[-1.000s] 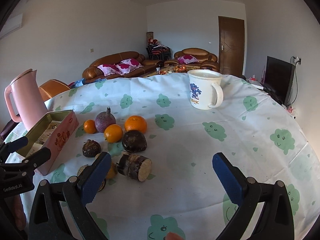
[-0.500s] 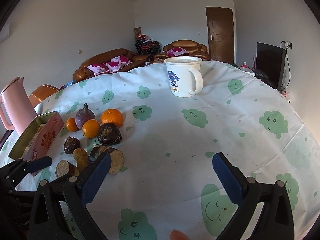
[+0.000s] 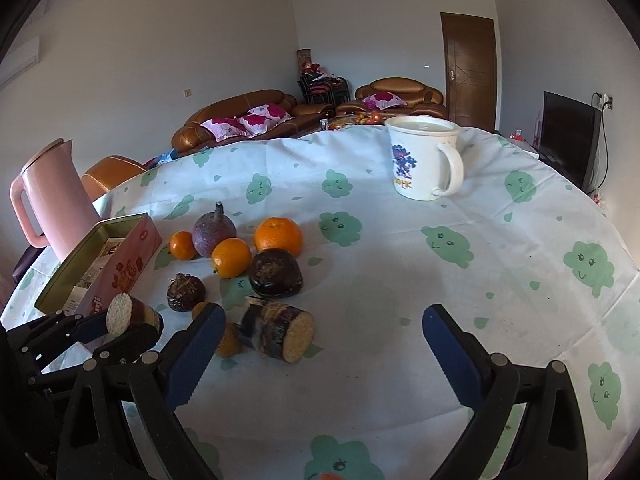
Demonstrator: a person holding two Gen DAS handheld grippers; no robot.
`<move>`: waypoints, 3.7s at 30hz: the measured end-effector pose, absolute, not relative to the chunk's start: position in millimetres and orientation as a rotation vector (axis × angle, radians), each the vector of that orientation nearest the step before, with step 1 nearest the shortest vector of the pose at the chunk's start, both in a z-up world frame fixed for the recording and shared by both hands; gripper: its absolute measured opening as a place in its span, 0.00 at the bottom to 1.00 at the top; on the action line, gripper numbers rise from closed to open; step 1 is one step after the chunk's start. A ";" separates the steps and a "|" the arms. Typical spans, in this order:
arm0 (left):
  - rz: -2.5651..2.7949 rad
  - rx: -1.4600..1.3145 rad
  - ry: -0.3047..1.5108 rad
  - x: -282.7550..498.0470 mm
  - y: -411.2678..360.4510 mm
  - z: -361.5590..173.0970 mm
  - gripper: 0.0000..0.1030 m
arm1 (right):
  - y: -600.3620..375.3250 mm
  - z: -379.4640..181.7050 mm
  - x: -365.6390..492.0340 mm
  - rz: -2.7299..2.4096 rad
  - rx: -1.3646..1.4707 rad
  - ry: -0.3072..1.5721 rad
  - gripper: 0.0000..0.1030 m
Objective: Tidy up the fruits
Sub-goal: 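Grasp the round biscuit with the left tool while the right tool grasps the brown cylindrical cake, then carry the biscuit with the left tool while the right tool carries the cake toward the tin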
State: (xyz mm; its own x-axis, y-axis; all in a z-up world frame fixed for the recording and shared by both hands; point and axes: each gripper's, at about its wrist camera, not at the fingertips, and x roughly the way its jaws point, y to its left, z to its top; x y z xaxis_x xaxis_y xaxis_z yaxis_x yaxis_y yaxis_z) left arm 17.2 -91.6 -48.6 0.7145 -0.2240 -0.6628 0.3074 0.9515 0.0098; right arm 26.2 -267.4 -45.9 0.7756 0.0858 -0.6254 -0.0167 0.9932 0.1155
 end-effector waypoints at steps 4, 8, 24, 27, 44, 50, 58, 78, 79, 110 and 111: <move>-0.237 0.107 0.687 22.4 -72.9 -46.2 0.38 | -250.4 -60.0 42.9 0.068 0.079 0.764 0.78; -0.216 0.098 0.680 25.0 -62.0 -48.8 0.38 | -248.6 -71.3 52.2 0.063 0.089 0.823 0.61; -0.220 0.041 0.649 19.1 -41.9 -40.1 0.38 | -243.2 -61.1 39.7 0.116 0.083 0.750 0.40; -0.215 0.031 0.643 17.5 -37.5 -37.4 0.38 | -239.7 -54.9 35.0 0.125 0.063 0.714 0.40; -0.158 0.001 0.619 15.8 -12.4 -20.7 0.38 | -197.8 -29.5 26.6 0.270 -0.009 0.622 0.40; -0.145 -0.008 0.612 16.2 -6.1 -18.9 0.38 | -188.4 -23.7 24.5 0.293 -0.026 0.590 0.40; -0.127 -0.003 0.594 13.9 -2.3 -14.5 0.38 | -181.6 -11.4 20.0 0.314 -0.028 0.539 0.40; -0.076 0.027 0.562 14.5 13.1 -3.1 0.38 | -160.1 5.9 24.0 0.364 -0.057 0.484 0.40; -0.074 0.028 0.561 15.0 14.4 -2.6 0.38 | -158.2 6.9 24.2 0.367 -0.059 0.481 0.40; -0.007 0.025 0.581 46.9 60.6 -10.7 0.38 | -92.3 16.4 62.3 0.458 -0.140 0.486 0.40; -0.006 0.023 0.583 48.4 62.3 -11.2 0.38 | -90.1 16.1 63.9 0.461 -0.142 0.488 0.40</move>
State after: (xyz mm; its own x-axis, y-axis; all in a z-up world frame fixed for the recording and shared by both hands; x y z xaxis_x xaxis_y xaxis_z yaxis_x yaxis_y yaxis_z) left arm 48.4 62.3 -11.2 0.8350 0.0004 -0.5502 0.0125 0.9997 0.0198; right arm 63.9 -90.1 16.1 0.7837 0.3921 -0.4818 -0.4588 0.8882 -0.0235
